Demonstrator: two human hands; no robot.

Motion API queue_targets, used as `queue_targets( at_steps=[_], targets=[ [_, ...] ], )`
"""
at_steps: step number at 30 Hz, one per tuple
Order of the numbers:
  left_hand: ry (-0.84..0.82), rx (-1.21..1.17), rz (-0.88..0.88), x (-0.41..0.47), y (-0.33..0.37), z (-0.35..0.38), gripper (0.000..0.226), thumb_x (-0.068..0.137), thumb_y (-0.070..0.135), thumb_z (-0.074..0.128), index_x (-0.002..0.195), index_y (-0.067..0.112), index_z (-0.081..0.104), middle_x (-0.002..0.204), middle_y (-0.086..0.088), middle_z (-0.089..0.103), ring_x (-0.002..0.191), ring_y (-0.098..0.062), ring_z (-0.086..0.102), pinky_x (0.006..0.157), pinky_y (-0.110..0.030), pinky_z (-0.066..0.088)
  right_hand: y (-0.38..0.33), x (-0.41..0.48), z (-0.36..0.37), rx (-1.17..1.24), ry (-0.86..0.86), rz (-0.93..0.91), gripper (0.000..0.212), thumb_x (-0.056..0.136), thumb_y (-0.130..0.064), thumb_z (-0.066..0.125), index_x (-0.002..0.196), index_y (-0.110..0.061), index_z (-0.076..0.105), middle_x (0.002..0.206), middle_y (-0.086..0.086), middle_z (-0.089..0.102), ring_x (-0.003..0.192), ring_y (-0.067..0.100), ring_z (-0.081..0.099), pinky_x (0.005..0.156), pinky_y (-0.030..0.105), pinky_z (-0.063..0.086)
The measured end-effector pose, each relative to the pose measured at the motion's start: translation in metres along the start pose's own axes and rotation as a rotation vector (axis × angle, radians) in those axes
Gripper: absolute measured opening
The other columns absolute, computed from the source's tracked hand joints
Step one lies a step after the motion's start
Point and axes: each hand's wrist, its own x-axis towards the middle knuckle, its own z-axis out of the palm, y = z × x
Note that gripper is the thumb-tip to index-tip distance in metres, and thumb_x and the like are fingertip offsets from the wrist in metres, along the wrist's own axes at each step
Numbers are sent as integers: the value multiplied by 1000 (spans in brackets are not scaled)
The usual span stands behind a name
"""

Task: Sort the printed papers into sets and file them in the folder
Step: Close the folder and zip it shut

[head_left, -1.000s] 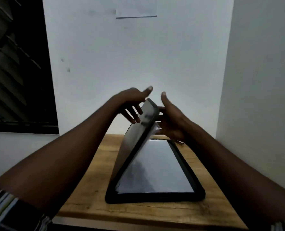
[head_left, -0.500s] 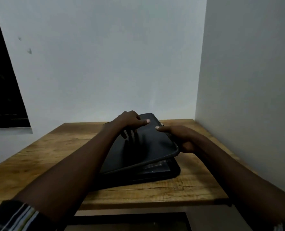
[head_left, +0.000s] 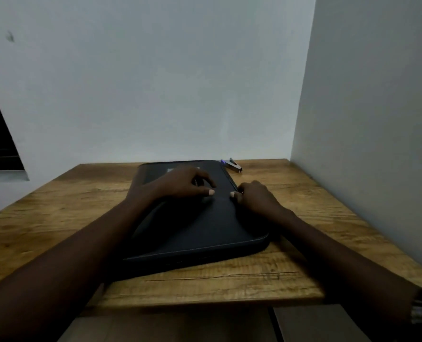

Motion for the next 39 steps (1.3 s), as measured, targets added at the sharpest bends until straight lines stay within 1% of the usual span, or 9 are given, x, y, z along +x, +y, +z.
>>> queue_targets(
  at_steps=[4,8,12,15,20,24,27,33,39],
  targets=[
    [-3,31,10,-5,-23,-1,29,89,46,64,114,31,69,109,4,67,99,-13,62,83,-21,46,-3,16,7,-107,-39,-34,41,100,-41,44,126,-12,54,129,15,48,112,29,51,85,35,42],
    [3,102,26,-7,-39,12,66,76,77,36,125,40,60,125,6,62,115,-12,56,97,-41,47,-9,34,7,-199,-93,-81,39,101,-41,42,128,-15,51,133,16,44,115,31,50,90,37,43],
    [112,65,125,-8,-27,20,35,92,47,54,118,29,68,115,1,66,103,-15,60,90,-38,49,-16,46,10,-292,-67,-131,32,101,-38,40,122,-22,57,132,14,48,115,31,51,87,38,43],
    [122,62,180,-8,-22,25,28,95,32,54,119,27,67,116,0,66,105,-16,60,91,-35,48,-22,38,10,-351,99,-183,27,96,-26,46,117,-20,63,125,12,58,111,31,55,79,34,42],
    [102,113,115,-5,-29,31,44,96,44,39,133,28,56,136,2,57,123,-19,54,102,-39,43,-36,-9,3,-6,367,-297,28,90,-29,60,117,-21,63,105,-1,67,100,19,61,78,37,52],
    [57,78,77,-5,-24,28,38,98,30,47,134,27,56,140,1,56,127,-20,51,105,-42,41,-62,-75,16,166,308,-437,19,89,-24,65,109,-24,64,101,-9,62,87,2,56,73,18,46],
    [82,27,44,-7,-25,27,37,99,40,48,133,31,58,135,3,60,122,-15,55,104,-39,43,-77,-114,26,227,277,-451,16,90,-20,64,104,-25,62,95,-16,53,79,-6,49,64,7,35],
    [149,2,27,-11,-28,30,37,96,48,49,126,31,62,129,3,64,116,-15,58,100,-43,47,-103,-163,46,282,197,-513,8,87,-23,64,87,-29,59,75,-13,55,71,3,55,61,16,48],
    [147,0,17,-10,-29,29,39,95,49,51,126,28,63,128,0,64,115,-17,58,100,-43,47,-106,-174,58,275,313,-502,10,85,-25,65,78,-27,57,66,-13,56,60,3,54,54,20,48]
  ],
)
